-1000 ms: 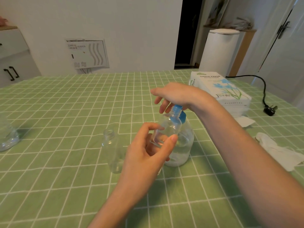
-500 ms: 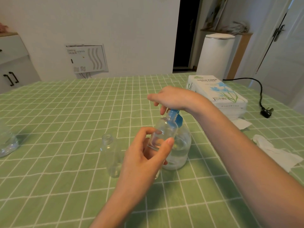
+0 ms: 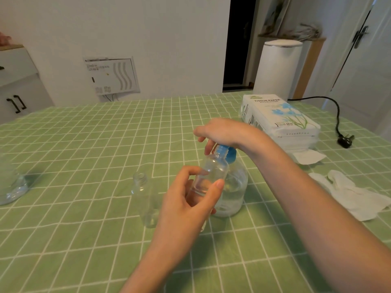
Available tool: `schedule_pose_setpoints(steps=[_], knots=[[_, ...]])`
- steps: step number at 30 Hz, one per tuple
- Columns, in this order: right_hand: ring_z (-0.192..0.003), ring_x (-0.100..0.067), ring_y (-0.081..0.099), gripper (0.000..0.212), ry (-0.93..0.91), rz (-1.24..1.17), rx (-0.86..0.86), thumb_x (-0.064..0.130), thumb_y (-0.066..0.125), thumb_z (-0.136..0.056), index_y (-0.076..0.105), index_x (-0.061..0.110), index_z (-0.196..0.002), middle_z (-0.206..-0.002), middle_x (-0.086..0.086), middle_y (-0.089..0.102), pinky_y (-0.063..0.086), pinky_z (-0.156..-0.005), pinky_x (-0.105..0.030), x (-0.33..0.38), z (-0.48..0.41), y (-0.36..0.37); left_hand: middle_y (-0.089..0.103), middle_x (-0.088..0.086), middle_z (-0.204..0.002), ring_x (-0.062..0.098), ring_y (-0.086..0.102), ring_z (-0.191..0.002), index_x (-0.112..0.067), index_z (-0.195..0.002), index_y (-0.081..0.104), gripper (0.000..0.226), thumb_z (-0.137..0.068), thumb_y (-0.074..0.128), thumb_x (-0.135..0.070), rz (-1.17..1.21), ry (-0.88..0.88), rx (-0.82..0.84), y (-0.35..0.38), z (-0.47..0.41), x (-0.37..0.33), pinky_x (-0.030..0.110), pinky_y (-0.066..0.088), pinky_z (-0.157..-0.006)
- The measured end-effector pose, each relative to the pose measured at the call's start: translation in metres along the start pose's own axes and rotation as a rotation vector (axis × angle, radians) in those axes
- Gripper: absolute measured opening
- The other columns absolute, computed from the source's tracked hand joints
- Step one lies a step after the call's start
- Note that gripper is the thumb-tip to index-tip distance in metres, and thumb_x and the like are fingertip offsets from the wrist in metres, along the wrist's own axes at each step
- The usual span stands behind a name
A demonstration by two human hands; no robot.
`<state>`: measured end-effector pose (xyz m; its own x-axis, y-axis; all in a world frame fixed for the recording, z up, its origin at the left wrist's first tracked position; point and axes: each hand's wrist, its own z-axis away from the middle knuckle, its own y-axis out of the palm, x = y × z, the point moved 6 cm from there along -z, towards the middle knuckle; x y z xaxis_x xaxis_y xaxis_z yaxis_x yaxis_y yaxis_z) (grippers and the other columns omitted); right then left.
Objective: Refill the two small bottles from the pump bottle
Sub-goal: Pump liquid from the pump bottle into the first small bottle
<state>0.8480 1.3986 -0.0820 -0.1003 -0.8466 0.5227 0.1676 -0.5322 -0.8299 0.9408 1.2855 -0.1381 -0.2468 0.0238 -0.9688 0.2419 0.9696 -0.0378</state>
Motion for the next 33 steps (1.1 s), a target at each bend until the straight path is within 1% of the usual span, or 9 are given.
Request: schedule_pose_setpoints(steps=[3,6,10,15,19,25,28,31,33], knots=[[-0.093,-0.024,0.058,0.042,-0.018,0.000,-0.013,0.039,0.043,-0.095,0.062,0.008,-0.116,-0.112,-0.010,0.066,0.040,-0.065,-0.028,0.003,0.000,-0.007,0.070,0.001,-0.074,0.021,0.064,-0.060,-0.033,-0.087,0.060,0.027,-0.071,0.072,-0.051,-0.005,0.013,0.006,0.001,-0.002,-0.002,0.019,0.050,-0.054],[-0.092,-0.024,0.058,0.046,-0.031,0.001,-0.042,0.042,0.044,-0.094,0.060,0.005,-0.116,-0.111,-0.013,0.067,0.048,-0.081,-0.036,0.006,0.000,-0.013,0.070,0.002,-0.074,0.007,0.058,-0.052,-0.033,-0.088,0.059,0.028,-0.070,0.071,-0.052,0.009,0.019,0.017,0.001,-0.002,-0.004,0.016,0.046,-0.051],[-0.090,-0.022,0.058,0.041,-0.011,0.007,-0.009,0.041,0.044,-0.094,0.063,0.010,-0.113,-0.109,-0.008,0.066,0.037,-0.058,-0.026,0.007,0.001,-0.008,0.069,0.002,-0.073,0.005,0.057,-0.051,-0.032,-0.086,0.059,0.028,-0.069,0.069,-0.053,0.025,0.021,0.022,0.001,-0.001,-0.005,0.015,0.045,-0.050],[-0.080,-0.019,0.054,0.036,0.015,-0.019,0.006,0.039,0.043,-0.095,0.063,0.012,-0.109,-0.105,-0.005,0.064,0.034,-0.057,-0.026,0.002,0.003,-0.003,0.069,0.002,-0.073,0.007,0.057,-0.053,-0.031,-0.086,0.060,0.025,-0.071,0.071,-0.048,0.013,0.004,0.013,0.000,-0.001,-0.001,0.017,0.048,-0.051],[-0.080,-0.020,0.054,0.037,0.013,-0.019,0.009,0.037,0.042,-0.095,0.063,0.011,-0.111,-0.109,-0.006,0.065,0.038,-0.061,-0.026,0.000,0.002,0.001,0.069,0.004,-0.074,0.009,0.060,-0.055,-0.034,-0.085,0.060,0.024,-0.069,0.068,-0.050,-0.019,-0.003,0.012,-0.001,0.000,0.001,0.025,0.054,-0.055],[-0.082,-0.021,0.055,0.044,-0.049,-0.039,-0.063,0.038,0.048,-0.093,0.060,0.002,-0.116,-0.110,-0.017,0.068,0.049,-0.088,-0.041,0.007,0.001,-0.012,0.069,0.005,-0.075,0.007,0.058,-0.051,-0.034,-0.087,0.060,0.021,-0.073,0.069,-0.048,-0.008,0.007,0.018,0.001,-0.002,-0.003,0.015,0.046,-0.050],[-0.082,-0.021,0.055,0.042,-0.046,-0.026,-0.057,0.036,0.049,-0.093,0.060,0.003,-0.115,-0.110,-0.016,0.068,0.048,-0.092,-0.042,0.008,-0.002,-0.011,0.069,0.006,-0.076,0.006,0.058,-0.052,-0.032,-0.087,0.060,0.024,-0.072,0.068,-0.049,0.007,0.008,0.016,0.001,-0.002,-0.004,0.015,0.046,-0.050],[-0.089,-0.022,0.060,0.037,-0.028,-0.036,-0.021,0.036,0.050,-0.092,0.063,0.009,-0.113,-0.107,-0.011,0.068,0.048,-0.077,-0.034,0.006,-0.003,-0.008,0.068,0.006,-0.075,0.007,0.058,-0.053,-0.033,-0.086,0.060,0.021,-0.072,0.067,-0.047,0.014,0.003,0.020,0.001,-0.002,-0.004,0.015,0.045,-0.050],[-0.090,-0.022,0.060,0.035,-0.017,-0.032,-0.016,0.036,0.049,-0.093,0.064,0.011,-0.112,-0.106,-0.008,0.067,0.042,-0.064,-0.028,0.004,-0.002,-0.007,0.069,0.005,-0.075,0.007,0.057,-0.052,-0.033,-0.086,0.060,0.027,-0.069,0.068,-0.052,0.020,0.004,0.018,0.002,-0.002,-0.004,0.014,0.045,-0.050]])
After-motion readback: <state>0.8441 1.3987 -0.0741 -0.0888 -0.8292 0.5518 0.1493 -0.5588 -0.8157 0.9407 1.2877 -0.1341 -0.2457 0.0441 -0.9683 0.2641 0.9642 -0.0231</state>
